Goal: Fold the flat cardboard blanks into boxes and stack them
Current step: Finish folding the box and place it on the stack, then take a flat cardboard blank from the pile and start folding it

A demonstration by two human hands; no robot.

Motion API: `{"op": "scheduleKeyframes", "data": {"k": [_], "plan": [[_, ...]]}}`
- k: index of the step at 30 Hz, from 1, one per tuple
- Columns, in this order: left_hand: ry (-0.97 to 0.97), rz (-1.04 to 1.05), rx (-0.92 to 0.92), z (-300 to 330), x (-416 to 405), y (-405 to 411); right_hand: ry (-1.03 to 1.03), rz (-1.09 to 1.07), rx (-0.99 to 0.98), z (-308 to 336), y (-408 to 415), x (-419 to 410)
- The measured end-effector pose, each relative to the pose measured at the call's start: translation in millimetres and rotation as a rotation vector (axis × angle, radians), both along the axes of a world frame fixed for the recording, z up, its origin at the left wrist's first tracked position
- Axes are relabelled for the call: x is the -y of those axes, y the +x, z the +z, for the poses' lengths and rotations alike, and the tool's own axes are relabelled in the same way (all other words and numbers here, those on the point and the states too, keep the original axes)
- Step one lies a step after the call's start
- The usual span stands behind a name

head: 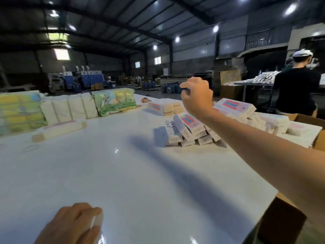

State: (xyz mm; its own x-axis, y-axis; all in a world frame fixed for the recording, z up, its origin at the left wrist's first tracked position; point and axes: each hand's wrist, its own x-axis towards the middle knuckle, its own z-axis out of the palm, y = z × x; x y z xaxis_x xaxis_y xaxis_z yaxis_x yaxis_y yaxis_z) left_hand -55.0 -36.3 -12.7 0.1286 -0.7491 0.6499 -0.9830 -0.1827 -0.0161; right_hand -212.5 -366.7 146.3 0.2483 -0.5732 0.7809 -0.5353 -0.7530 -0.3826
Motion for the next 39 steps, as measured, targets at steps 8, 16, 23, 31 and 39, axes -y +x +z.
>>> {"op": "scheduleKeyframes", "data": {"k": [8,16,23,31,39], "plan": [[0.232,0.087,-0.349,1,-14,-14,0.1,0.626,-0.669,-127,78,-185],[0.164,0.086,-0.468,-2,-17,-12,0.079,0.696,-0.604,-158,77,-192],[0.111,0.648,-0.611,67,-53,87,0.065,0.706,-0.568,-158,77,-191],[0.274,1.199,-0.645,41,-110,177,0.058,0.7,-0.523,-157,79,-197],[0.127,1.11,-0.86,45,-99,179,0.049,0.721,-0.543,-156,78,-196]]}}
